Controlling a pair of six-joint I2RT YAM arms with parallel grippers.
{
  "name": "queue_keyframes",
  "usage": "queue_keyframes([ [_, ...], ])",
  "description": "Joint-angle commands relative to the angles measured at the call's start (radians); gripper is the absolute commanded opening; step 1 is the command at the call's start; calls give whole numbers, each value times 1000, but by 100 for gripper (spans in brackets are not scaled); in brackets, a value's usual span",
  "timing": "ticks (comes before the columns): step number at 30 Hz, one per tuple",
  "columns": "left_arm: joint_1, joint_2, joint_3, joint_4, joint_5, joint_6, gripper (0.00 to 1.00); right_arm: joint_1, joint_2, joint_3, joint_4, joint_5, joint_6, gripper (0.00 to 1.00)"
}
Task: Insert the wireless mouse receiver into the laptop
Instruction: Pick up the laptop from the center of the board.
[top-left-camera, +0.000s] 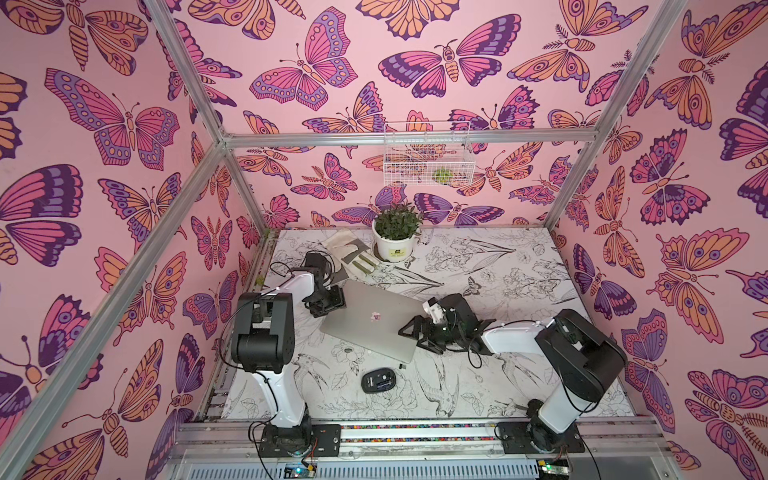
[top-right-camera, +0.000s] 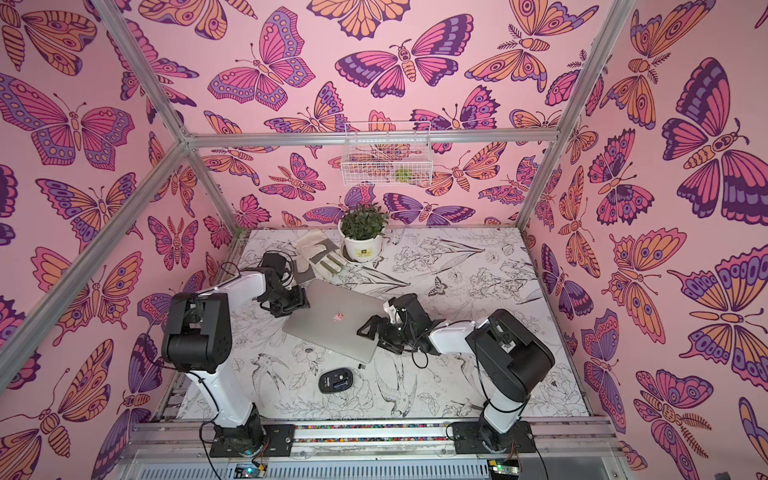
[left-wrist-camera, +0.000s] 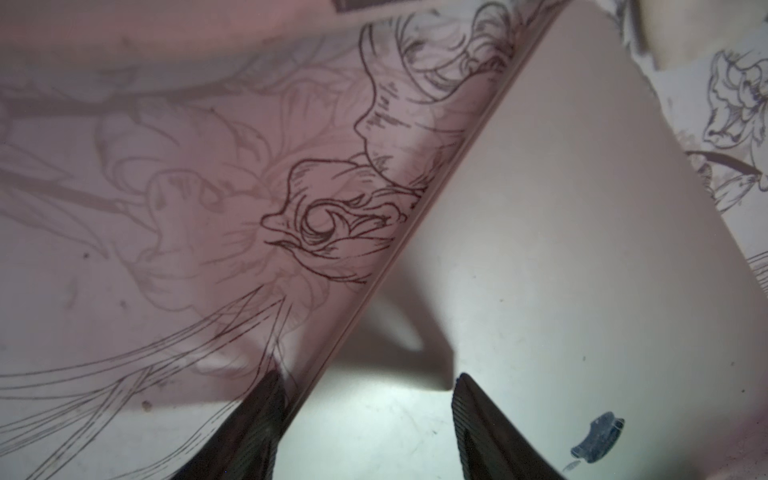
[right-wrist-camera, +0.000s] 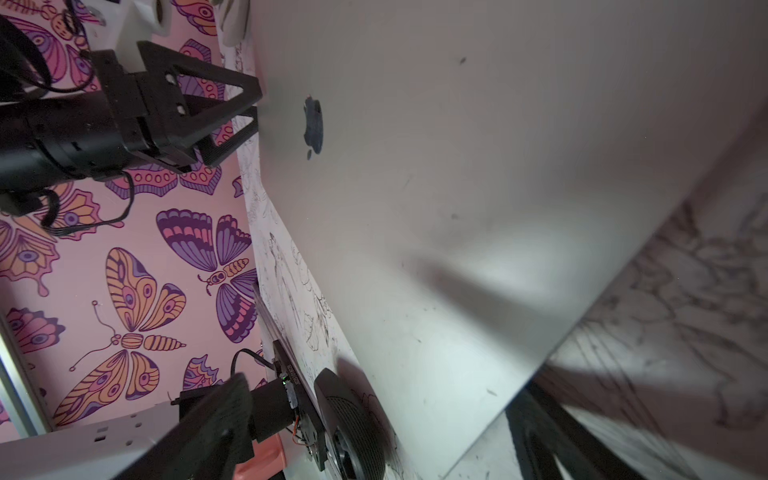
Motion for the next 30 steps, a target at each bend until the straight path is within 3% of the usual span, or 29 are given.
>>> queue_keyframes([
  [1,-81,48,-69,-12,171,-48,64,13,97,-28,311,-17,43,95],
  [5,-105,47,-83,-6,165,-55,63,14,124,-49,447,-28,72,90],
  [9,-121,36,-95,2,155,-67,63,14,112,-50,442,-24,65,79],
  [18,-132,-21,-125,33,129,-85,64,13,-16,-70,288,26,-7,37],
  [25,-161,-152,-107,24,13,-79,85,13,-100,-46,172,41,-36,29],
  [27,-178,-225,-100,24,-47,-69,100,13,-129,-37,139,45,-41,28],
  [30,-229,-349,-105,51,-183,-19,100,14,-162,-7,46,57,-58,27],
])
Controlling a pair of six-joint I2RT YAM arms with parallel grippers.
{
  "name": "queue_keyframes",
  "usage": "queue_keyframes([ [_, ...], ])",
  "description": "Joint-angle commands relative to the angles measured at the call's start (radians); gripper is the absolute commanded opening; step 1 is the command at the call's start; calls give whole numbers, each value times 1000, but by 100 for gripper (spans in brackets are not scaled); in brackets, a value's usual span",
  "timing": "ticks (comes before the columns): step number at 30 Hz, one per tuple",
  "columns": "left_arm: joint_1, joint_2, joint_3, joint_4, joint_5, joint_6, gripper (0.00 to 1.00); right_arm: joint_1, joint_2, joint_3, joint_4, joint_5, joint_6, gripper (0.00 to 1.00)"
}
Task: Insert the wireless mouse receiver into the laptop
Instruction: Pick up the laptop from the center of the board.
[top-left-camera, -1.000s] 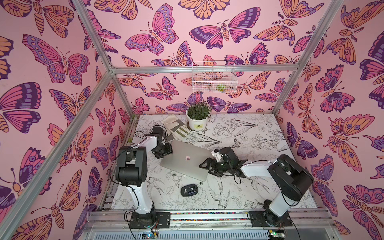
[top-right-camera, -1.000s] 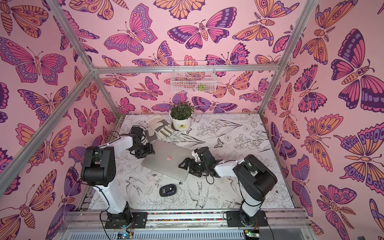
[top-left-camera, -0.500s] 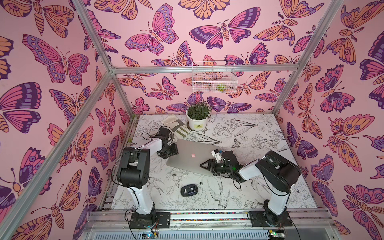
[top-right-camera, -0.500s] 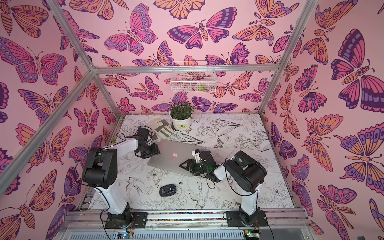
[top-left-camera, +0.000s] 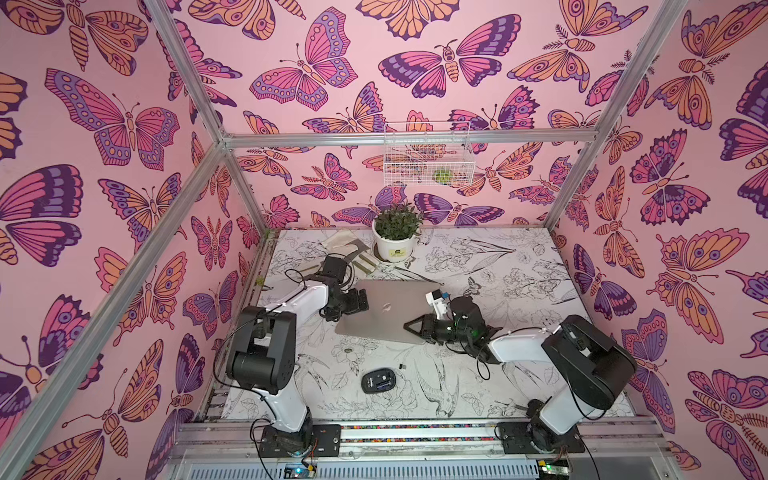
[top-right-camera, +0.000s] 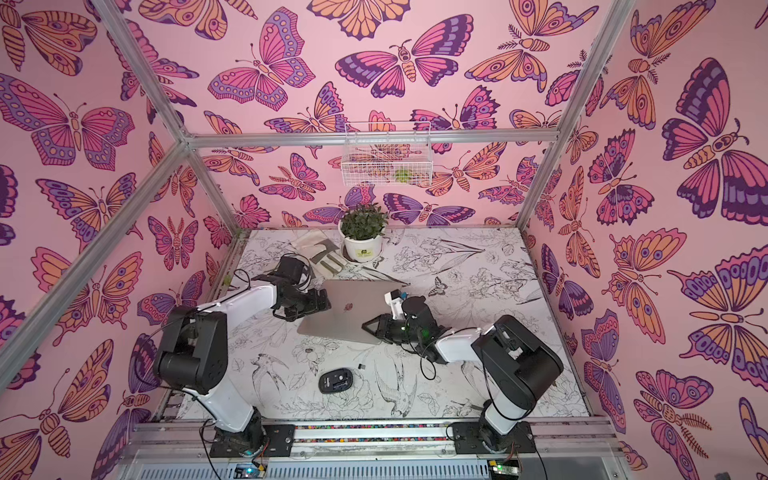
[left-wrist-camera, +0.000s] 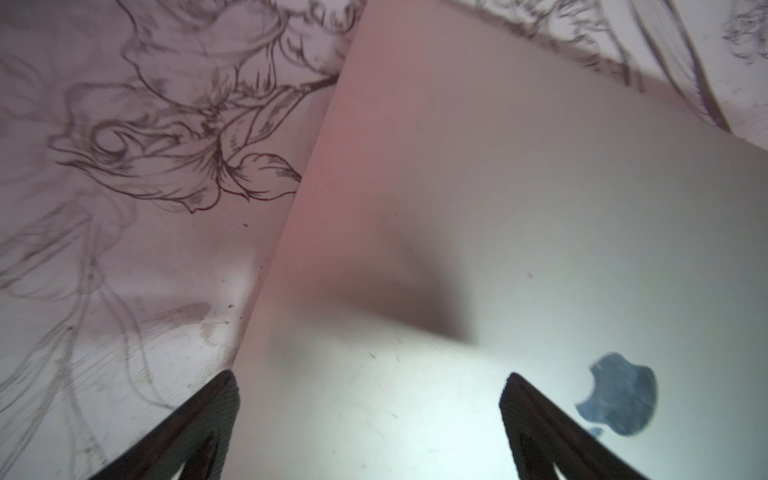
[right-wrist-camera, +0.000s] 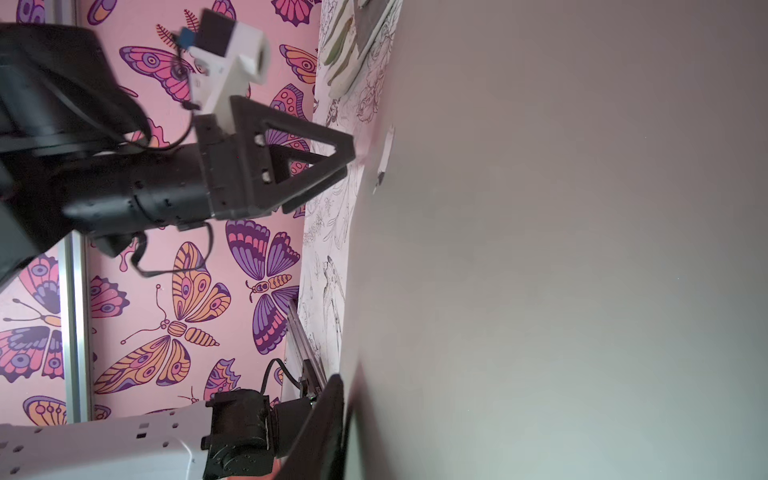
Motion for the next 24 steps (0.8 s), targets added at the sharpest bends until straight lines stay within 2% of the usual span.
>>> queue_keyframes([
  [1,-56,-163,-20,19,-169,75,100,8,-82,68,-131,13,-41,26],
  [4,-138,-315,-108,155,-250,223,100,8,-115,125,-270,28,-56,25],
  [6,-204,-437,-194,265,-213,381,100,5,-126,169,-368,40,-55,25],
  [8,-309,-556,-321,391,-195,605,100,3,-128,207,-429,31,-31,25],
  [11,-463,-655,-449,486,-291,852,99,-1,-127,248,-473,4,11,25],
  [14,-560,-651,-496,493,-392,968,96,-2,-133,272,-491,-14,39,26],
  [17,-620,-621,-547,558,-455,1031,92,-2,-141,289,-493,-29,60,26],
  [21,-638,-567,-568,702,-534,1036,85,-2,-145,314,-520,-54,65,26],
  [24,-638,-506,-570,816,-569,1066,72,-1,-148,324,-538,-81,72,26],
])
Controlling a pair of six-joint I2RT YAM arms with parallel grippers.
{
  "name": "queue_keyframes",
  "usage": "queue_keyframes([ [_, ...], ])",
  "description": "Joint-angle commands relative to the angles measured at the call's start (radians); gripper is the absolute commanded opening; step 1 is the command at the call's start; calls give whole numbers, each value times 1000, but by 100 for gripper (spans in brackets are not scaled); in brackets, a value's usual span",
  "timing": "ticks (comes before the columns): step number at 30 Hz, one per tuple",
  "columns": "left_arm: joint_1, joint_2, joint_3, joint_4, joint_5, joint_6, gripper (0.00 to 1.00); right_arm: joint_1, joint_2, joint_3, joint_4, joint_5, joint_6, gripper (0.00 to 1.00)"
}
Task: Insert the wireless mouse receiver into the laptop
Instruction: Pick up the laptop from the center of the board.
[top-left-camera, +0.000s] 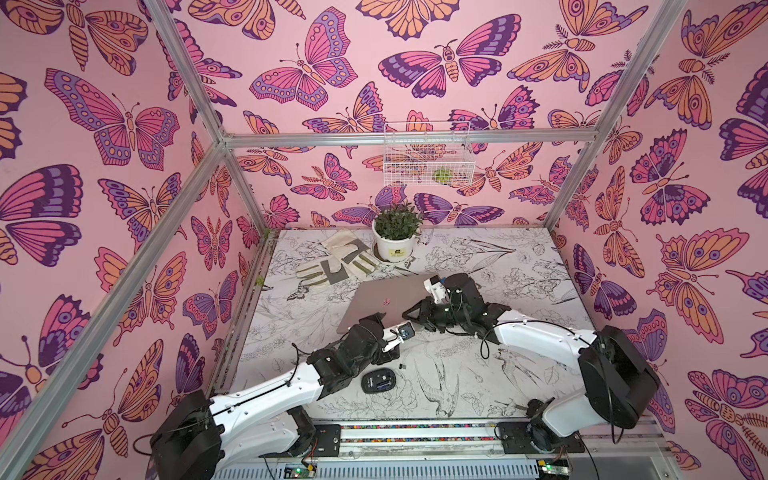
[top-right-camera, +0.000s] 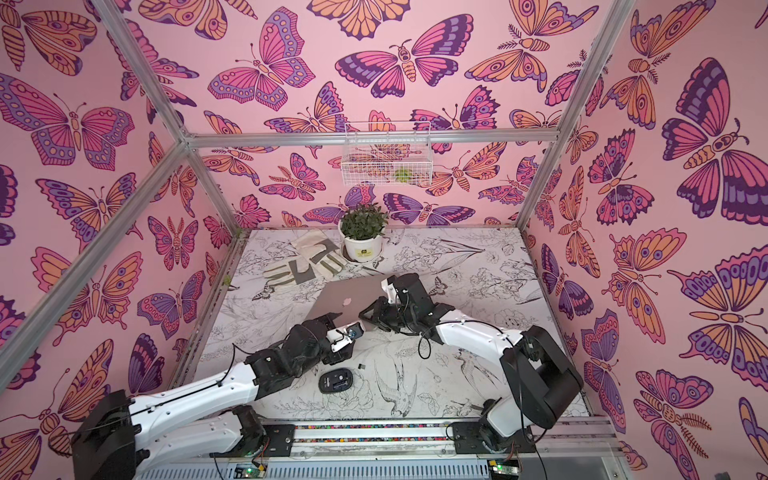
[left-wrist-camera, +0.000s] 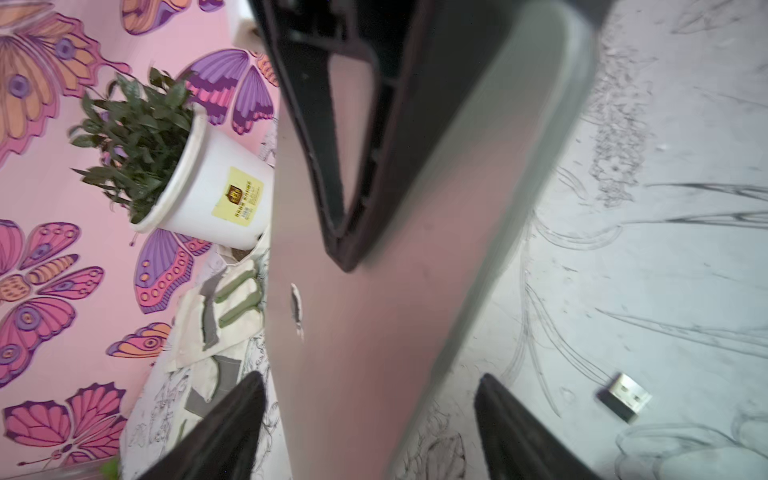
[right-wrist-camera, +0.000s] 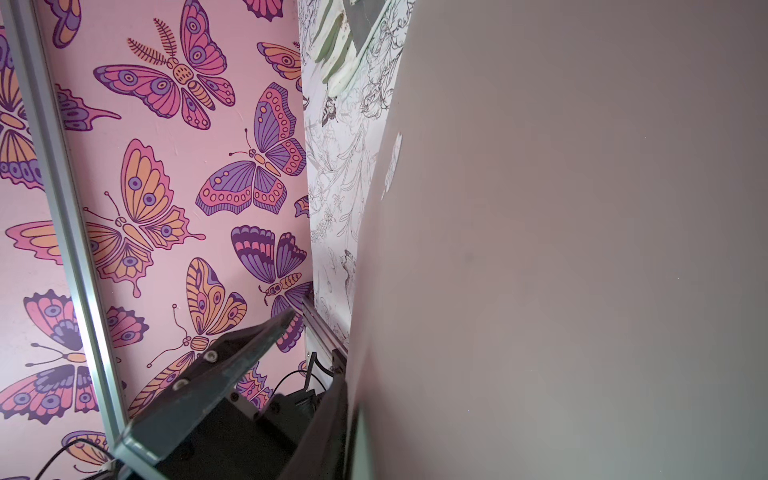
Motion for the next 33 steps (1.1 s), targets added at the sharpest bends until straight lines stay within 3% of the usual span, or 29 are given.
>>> queue_keyframes([
  [1,-4,55,-12,215,-97,66,65,-2,-39,54,-12,-82,26,26],
  [4,-4,111,4,273,-93,84,49,-1,-48,53,-25,-104,31,27],
  [11,-4,165,16,337,-61,56,26,-1,-64,52,-37,-109,42,28],
  [15,-3,160,12,342,-64,16,0,-2,-62,55,-39,-108,52,32],
  [17,-4,150,6,344,-65,0,0,-1,-63,57,-39,-106,60,37],
  [22,-5,116,-29,350,-44,-5,0,-10,-80,64,-68,-73,73,69],
  [25,-7,84,-51,348,-21,-12,0,-35,-112,60,-106,-50,77,83],
  [28,-11,58,-59,320,11,-26,0,-75,-151,54,-152,-38,79,88],
  [33,-26,66,-53,306,18,-28,0,-107,-131,82,-225,-71,67,87],
])
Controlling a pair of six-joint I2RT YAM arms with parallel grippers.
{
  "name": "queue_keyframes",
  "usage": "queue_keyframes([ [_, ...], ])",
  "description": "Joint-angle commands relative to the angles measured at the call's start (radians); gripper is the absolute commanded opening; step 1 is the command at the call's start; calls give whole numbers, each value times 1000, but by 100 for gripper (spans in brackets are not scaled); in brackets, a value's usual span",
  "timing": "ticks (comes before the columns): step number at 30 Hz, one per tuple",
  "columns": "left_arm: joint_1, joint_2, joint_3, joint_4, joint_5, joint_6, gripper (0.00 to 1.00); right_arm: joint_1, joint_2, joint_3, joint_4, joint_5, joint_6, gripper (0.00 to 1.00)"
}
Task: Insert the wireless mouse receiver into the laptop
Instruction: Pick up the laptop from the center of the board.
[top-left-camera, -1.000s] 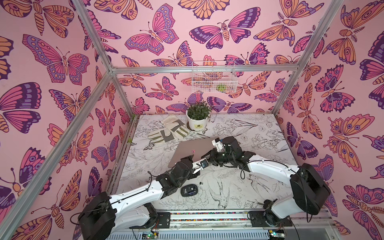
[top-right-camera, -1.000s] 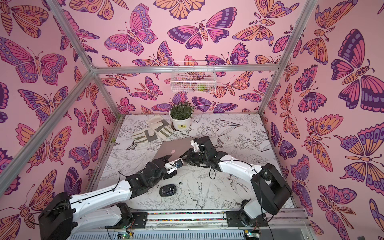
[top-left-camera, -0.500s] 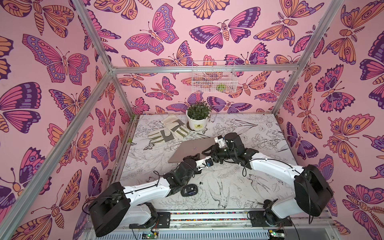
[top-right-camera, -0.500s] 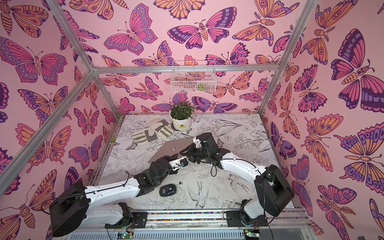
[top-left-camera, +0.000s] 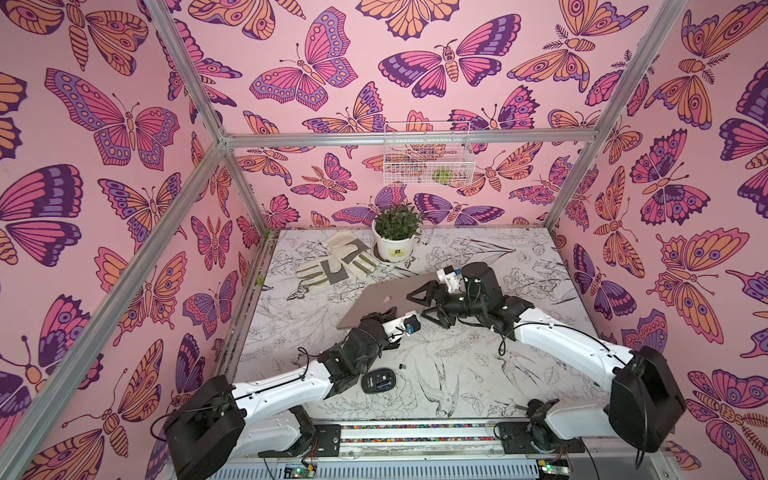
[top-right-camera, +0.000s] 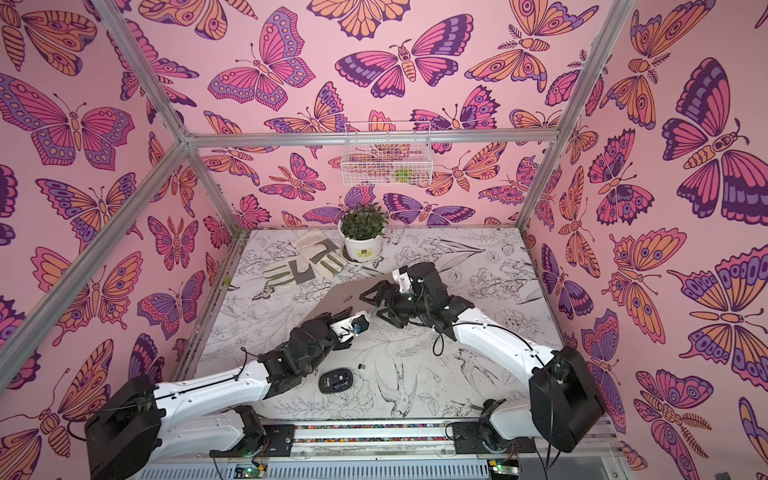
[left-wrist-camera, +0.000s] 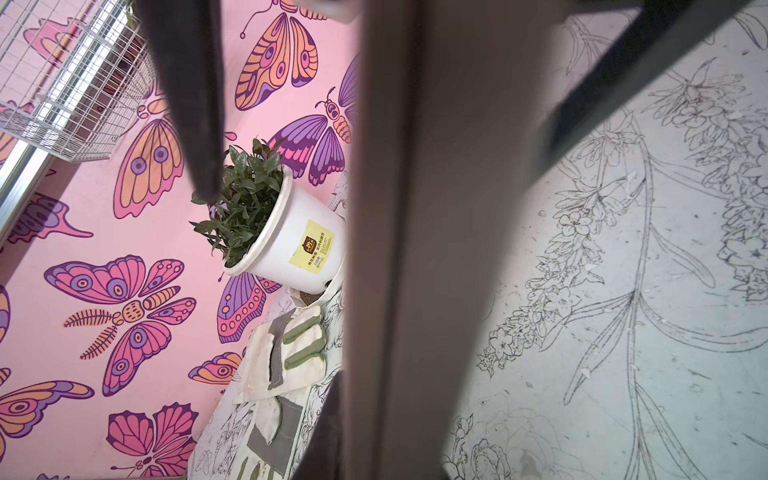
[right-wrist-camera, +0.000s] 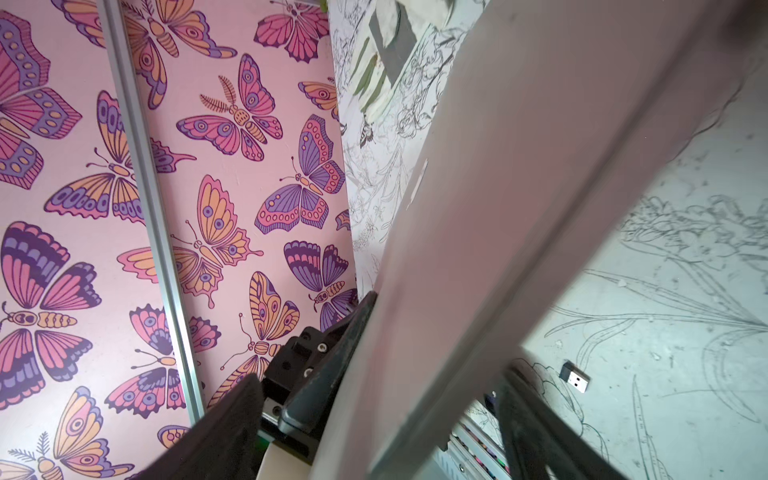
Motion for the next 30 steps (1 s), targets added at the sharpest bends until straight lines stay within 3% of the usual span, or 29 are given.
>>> queue_keyframes([
  [1,-14,5,-4,-10,79,-107,0,-12,34,40,-86,-42,-29,86],
  [4,-23,17,3,-10,79,-102,0,-12,76,55,-72,-69,-24,80],
  [12,-26,19,7,7,69,-79,0,-13,111,70,-41,-69,-21,51],
  [19,-29,14,9,13,77,-85,0,-13,121,67,0,-68,-1,12],
  [20,-32,13,10,12,70,-91,4,-13,121,66,5,-69,3,8],
  [23,-35,-13,22,-8,55,-136,68,-13,122,65,15,-69,9,0],
  [25,-36,-53,36,-62,38,-198,100,-14,120,63,25,-69,18,0],
  [27,-41,-125,54,-150,-8,-318,99,-15,117,64,39,-67,24,0],
  [30,-33,-246,134,-427,30,-518,99,-17,115,62,60,-61,31,0],
])
